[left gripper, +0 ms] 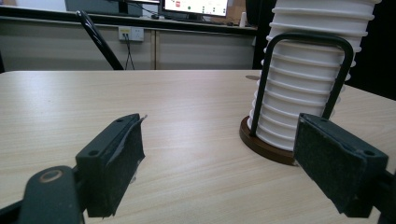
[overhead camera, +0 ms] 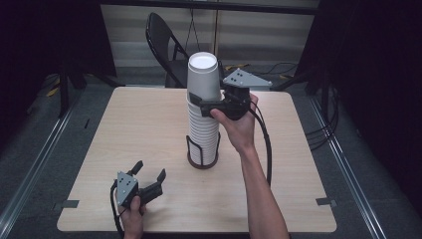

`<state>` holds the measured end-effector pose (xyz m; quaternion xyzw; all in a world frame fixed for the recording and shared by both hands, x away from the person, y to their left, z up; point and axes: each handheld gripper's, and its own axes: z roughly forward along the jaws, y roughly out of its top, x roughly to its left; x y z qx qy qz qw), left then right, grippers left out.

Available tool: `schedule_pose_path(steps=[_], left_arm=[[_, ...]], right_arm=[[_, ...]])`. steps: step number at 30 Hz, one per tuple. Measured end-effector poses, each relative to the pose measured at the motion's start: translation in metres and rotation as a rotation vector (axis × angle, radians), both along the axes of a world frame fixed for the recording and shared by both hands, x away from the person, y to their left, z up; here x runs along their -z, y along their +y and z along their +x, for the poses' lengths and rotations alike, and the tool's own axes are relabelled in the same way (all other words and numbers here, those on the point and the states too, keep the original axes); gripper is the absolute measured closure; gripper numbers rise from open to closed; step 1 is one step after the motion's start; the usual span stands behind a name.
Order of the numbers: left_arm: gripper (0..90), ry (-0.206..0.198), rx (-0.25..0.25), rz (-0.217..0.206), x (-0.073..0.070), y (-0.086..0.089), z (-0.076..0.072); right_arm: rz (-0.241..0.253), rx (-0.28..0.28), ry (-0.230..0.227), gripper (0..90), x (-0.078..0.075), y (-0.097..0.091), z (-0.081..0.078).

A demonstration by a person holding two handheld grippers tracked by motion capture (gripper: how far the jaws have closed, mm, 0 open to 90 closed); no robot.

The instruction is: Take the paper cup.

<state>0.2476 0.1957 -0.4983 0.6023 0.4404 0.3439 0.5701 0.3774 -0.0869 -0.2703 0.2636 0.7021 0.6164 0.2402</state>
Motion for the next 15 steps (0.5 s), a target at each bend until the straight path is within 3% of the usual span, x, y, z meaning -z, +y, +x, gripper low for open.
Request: schedule_pose_path(steps=[15], left_arm=[[16.1, -0.002, -0.001, -0.002, 0.0000, 0.0003, -0.0003]], right_arm=[[0.031, -0.011, -0.013, 12.7, -0.0081, -0.0002, 0.0020]])
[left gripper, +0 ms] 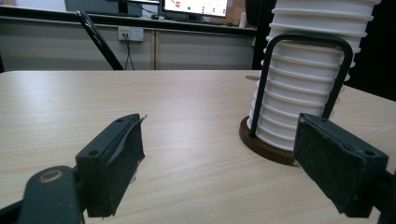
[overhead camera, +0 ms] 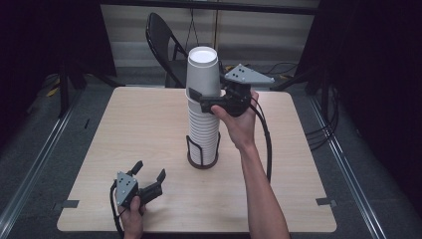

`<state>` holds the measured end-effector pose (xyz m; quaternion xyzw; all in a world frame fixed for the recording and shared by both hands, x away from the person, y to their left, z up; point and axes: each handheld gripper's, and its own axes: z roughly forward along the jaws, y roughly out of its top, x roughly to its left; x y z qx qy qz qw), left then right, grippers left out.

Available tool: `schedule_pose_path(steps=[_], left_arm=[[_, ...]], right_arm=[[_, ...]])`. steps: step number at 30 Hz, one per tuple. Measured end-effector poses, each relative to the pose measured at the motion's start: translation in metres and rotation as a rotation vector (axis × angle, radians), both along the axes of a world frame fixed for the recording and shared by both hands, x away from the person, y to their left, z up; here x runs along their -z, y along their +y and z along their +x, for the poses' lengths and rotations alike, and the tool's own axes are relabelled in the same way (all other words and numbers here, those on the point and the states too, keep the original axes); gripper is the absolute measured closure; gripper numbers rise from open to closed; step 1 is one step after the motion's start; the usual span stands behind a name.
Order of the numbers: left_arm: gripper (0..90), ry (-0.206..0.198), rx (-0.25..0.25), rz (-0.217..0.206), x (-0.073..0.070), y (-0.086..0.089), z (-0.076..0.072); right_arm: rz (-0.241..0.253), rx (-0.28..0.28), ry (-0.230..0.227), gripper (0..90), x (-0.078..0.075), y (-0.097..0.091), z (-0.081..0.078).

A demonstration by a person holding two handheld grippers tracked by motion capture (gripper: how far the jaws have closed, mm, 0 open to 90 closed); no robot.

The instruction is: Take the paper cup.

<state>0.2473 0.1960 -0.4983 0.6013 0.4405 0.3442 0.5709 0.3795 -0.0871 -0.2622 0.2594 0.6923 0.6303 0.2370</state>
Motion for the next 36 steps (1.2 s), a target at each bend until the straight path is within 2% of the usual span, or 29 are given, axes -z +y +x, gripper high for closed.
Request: schedule_pose_path(steps=[15, 36], left_arm=[[16.1, 0.002, 0.002, -0.002, 0.000, 0.000, 0.000], [16.1, 0.005, 0.005, -0.001, 0.000, 0.000, 0.000]], right_arm=[[0.049, -0.012, -0.013, 12.8, -0.010, -0.001, 0.001], [0.114, -0.032, -0.046, 13.2, -0.035, -0.001, 0.003]])
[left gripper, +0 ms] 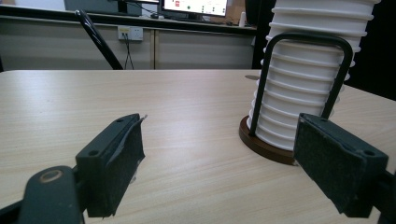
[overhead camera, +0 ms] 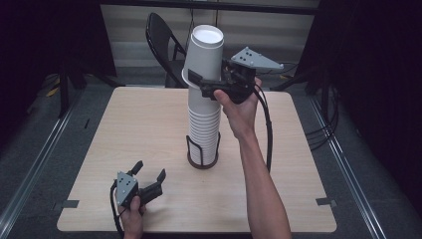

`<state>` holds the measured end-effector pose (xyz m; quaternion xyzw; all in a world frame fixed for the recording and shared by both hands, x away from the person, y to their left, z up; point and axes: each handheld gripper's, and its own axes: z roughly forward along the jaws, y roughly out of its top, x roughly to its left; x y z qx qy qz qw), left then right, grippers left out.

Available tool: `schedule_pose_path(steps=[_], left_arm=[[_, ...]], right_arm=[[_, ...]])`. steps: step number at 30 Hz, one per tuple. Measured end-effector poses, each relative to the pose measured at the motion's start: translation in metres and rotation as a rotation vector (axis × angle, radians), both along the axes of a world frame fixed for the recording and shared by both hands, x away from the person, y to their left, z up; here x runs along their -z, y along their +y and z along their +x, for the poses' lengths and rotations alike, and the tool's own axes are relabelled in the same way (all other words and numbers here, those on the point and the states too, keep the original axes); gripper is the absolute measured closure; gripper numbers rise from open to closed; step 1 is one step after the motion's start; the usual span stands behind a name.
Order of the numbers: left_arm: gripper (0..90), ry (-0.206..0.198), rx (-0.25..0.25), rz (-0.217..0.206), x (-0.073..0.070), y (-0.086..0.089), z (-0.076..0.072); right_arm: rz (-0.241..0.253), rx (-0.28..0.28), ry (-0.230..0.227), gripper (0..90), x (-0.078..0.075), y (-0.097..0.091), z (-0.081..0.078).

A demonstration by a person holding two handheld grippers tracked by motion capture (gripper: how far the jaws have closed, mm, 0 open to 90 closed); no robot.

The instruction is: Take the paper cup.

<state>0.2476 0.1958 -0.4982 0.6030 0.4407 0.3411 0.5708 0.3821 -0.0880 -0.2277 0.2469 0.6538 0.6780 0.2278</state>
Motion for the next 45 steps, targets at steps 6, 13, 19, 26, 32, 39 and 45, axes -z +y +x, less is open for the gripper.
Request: schedule_pose_path(steps=[6, 13, 19, 26, 32, 39, 45], left_arm=[[16.3, 0.001, 0.004, 0.002, 0.000, -0.001, 0.000], [16.3, 0.001, 0.004, 0.002, 0.000, -0.001, 0.000], [16.3, 0.000, 0.001, 0.004, 0.000, -0.001, 0.000], [16.3, 0.001, 0.004, 0.004, 0.000, -0.001, 0.000], [16.3, -0.001, 0.003, 0.012, 0.000, -0.001, 0.000], [16.4, 0.000, 0.000, 0.020, 0.000, -0.002, 0.000], [16.5, 0.000, -0.003, 0.020, 0.000, -0.002, 0.000]], right_arm=[[0.014, 0.006, -0.010, 13.4, -0.005, -0.002, -0.001], [0.055, 0.011, -0.028, 13.5, -0.014, -0.015, -0.006], [0.059, 0.021, -0.027, 13.6, -0.015, -0.021, -0.011], [0.069, 0.047, -0.029, 13.7, -0.018, -0.032, -0.018], [0.078, 0.059, -0.027, 13.8, -0.019, -0.042, -0.024], [0.084, 0.091, -0.004, 14.0, -0.012, -0.055, -0.033], [0.099, 0.105, 0.009, 14.0, -0.007, -0.066, -0.037]])
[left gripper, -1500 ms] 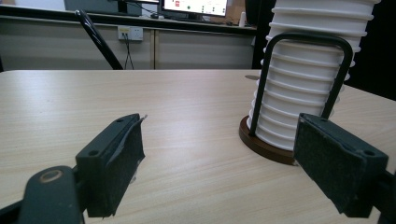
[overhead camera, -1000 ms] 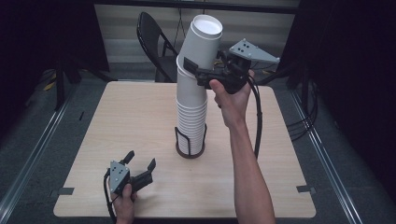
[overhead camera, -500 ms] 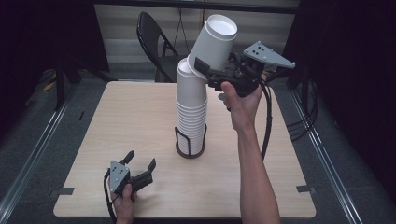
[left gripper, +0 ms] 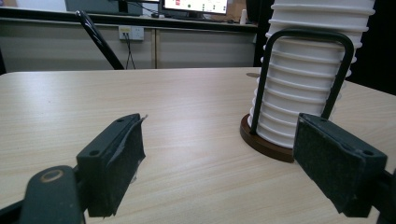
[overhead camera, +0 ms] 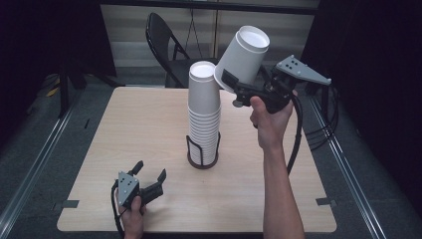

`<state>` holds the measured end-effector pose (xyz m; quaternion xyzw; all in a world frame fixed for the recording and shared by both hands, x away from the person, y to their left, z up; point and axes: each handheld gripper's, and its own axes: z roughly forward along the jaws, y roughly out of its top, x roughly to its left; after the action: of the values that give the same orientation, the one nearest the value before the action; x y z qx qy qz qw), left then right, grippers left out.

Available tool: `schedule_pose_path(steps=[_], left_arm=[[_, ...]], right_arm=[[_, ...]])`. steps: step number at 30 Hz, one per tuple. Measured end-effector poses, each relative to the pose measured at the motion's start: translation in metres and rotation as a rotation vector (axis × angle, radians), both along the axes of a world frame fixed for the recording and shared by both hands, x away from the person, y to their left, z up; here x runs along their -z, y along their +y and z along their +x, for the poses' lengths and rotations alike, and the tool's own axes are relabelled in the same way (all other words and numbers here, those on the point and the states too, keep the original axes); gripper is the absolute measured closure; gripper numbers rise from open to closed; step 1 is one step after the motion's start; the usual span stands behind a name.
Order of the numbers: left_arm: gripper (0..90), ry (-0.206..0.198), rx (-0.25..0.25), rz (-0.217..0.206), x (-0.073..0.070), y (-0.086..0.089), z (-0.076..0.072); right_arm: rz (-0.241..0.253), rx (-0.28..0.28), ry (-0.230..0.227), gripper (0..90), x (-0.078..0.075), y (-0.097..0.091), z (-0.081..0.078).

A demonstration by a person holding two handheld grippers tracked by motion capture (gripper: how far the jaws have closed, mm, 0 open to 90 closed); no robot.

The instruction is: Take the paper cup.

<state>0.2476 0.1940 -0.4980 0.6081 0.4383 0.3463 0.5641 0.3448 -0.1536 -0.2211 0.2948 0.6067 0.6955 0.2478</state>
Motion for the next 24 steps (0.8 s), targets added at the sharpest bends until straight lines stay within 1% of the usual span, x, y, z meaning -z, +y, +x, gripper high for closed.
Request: schedule_pose_path(steps=[2, 3, 4, 5, 9, 10, 12, 13, 14, 15, 18, 19, 20, 21, 22, 23, 24], left_arm=[[16.4, 0.001, 0.000, 0.001, 0.000, 0.000, 0.000], [16.6, 0.007, 0.002, 0.000, 0.000, 0.000, 0.001], [16.9, 0.007, 0.002, 0.000, 0.000, 0.000, 0.001], [17.3, 0.017, 0.007, -0.001, 0.000, 0.000, 0.001], [17.5, 0.023, 0.005, 0.005, -0.001, 0.000, 0.002], [18.7, 0.025, 0.006, 0.006, -0.001, -0.001, 0.002], [19.8, 0.031, 0.006, 0.005, -0.001, -0.001, 0.003], [21.4, 0.048, 0.018, 0.008, -0.001, -0.001, 0.005], [21.4, 0.048, 0.018, 0.008, -0.001, -0.001, 0.005], [21.9, 0.054, 0.008, 0.015, -0.001, -0.002, 0.006], [22.6, 0.058, 0.007, 0.013, -0.002, -0.001, 0.006], [23.4, 0.058, 0.014, 0.010, -0.002, -0.001, 0.007], [23.5, 0.061, 0.019, 0.013, -0.002, -0.001, 0.007], [23.5, 0.061, 0.019, 0.013, -0.002, -0.001, 0.007], [23.4, 0.062, 0.027, 0.004, -0.002, -0.001, 0.007], [23.0, 0.062, 0.027, 0.004, -0.002, -0.001, 0.007], [22.5, 0.064, 0.033, 0.000, -0.001, -0.001, 0.007]], right_arm=[[-0.002, 0.005, 0.003, 14.1, 0.002, -0.004, -0.002], [0.001, 0.009, 0.013, 14.2, 0.003, -0.008, -0.004], [0.001, 0.009, 0.013, 14.2, 0.003, -0.008, -0.004], [0.003, 0.011, 0.019, 14.2, 0.006, -0.011, -0.005], [0.002, 0.017, 0.032, 14.3, 0.011, -0.015, -0.008], [0.007, 0.021, 0.045, 14.3, 0.016, -0.018, -0.010], [0.009, 0.022, 0.048, 14.3, 0.018, -0.019, -0.010], [0.011, 0.029, 0.060, 14.3, 0.023, -0.022, -0.012], [0.011, 0.029, 0.060, 14.3, 0.023, -0.022, -0.012], [0.010, 0.030, 0.075, 14.3, 0.029, -0.024, -0.013], [0.007, 0.032, 0.090, 14.3, 0.035, -0.027, -0.013], [0.013, 0.033, 0.106, 14.4, 0.042, -0.030, -0.013], [0.015, 0.033, 0.117, 14.4, 0.046, -0.030, -0.013], [0.015, 0.033, 0.117, 14.4, 0.046, -0.030, -0.013], [0.016, 0.032, 0.133, 14.4, 0.053, -0.030, -0.013], [0.016, 0.032, 0.133, 14.4, 0.053, -0.030, -0.013], [0.013, 0.030, 0.145, 14.4, 0.060, -0.028, -0.014]])
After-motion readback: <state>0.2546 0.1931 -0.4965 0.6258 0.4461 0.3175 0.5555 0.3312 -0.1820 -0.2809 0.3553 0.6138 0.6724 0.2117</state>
